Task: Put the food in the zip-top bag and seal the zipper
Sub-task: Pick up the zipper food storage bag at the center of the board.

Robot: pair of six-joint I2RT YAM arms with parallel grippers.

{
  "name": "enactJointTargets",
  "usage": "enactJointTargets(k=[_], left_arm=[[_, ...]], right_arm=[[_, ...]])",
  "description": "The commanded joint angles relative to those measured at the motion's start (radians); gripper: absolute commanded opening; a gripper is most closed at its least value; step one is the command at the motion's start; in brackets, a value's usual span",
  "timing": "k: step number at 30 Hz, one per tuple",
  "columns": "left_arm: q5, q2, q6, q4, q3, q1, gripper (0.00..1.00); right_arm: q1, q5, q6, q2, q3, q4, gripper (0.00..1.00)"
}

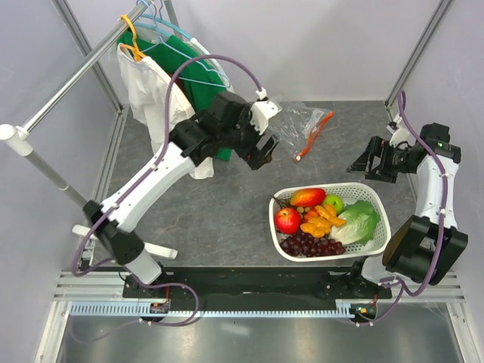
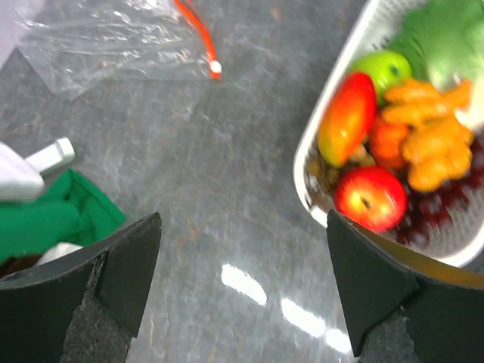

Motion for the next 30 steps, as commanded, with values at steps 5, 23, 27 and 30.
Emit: enactJointTargets(k=[5,23,27,30], left_arm=[[-0.144,0.356,-0.107,0.112,0.307,0.033,0.91],[-0.029,0.872,-0.141,0.315,0.562,0.051,0.81],[-0.023,0.937,-0.109,0.324,0.607,0.041,0.83],[-0.021,0.976,-0.084,0.332,0.631,0.033,0.86]], right_arm=[[0.008,-0.024,0.131,-0.016,-0.045,0.144,0.98],[0.008,-0.001,0.168,-0.073,-0.11,0.201,0.98],[0.008,0.011,0.17,-0.087,-0.124,0.205,0.98],[0.008,0.015,0.174,-0.085,-0.131,0.211,0.98]])
